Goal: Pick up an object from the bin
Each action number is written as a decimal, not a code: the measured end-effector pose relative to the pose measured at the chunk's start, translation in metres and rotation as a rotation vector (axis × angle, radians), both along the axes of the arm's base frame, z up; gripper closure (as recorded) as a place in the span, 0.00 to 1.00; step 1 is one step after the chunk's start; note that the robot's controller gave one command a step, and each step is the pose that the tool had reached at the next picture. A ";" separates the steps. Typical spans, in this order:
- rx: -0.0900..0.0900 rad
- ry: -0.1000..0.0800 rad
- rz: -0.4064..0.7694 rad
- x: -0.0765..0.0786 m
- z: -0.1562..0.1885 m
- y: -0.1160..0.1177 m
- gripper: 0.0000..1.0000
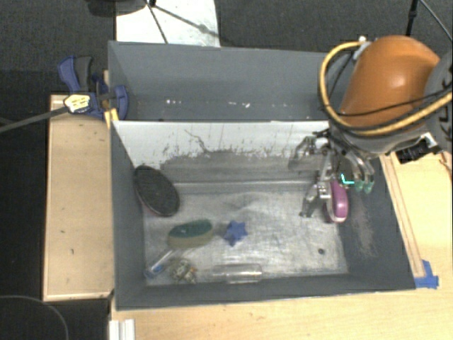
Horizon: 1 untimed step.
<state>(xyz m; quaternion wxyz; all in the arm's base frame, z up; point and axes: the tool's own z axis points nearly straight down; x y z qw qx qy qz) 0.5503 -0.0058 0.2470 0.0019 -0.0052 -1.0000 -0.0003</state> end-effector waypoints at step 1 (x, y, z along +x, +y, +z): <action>0.001 0.001 0.096 0.009 -0.168 0.043 0.00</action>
Offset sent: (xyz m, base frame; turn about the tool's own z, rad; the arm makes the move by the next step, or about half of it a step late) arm 0.0099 0.0423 -0.1640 -0.1071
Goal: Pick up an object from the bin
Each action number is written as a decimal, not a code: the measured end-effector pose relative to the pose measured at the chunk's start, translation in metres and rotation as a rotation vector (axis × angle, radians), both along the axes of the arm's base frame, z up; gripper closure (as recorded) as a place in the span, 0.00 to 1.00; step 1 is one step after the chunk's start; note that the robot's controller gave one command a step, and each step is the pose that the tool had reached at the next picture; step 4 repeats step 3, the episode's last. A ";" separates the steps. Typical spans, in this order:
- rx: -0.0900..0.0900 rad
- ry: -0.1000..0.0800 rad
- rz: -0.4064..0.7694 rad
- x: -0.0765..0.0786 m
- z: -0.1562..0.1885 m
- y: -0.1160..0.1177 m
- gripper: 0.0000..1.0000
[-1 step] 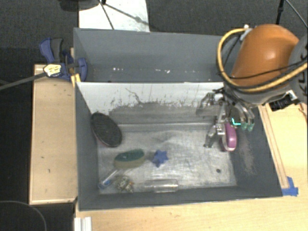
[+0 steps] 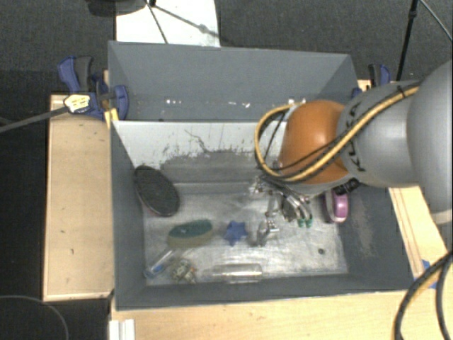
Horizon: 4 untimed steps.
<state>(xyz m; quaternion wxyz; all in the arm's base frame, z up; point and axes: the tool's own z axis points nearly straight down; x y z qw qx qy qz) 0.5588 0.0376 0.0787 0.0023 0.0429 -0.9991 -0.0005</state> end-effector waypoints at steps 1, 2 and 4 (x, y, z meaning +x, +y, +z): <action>0.003 -0.014 -0.009 -0.019 -0.006 0.072 0.00; 0.003 -0.019 -0.014 -0.017 -0.003 0.069 1.00; 0.001 -0.016 0.061 -0.014 0.142 0.064 1.00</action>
Offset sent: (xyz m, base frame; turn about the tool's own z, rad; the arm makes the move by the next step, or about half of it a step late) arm -0.0213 0.0679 -0.0087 0.0134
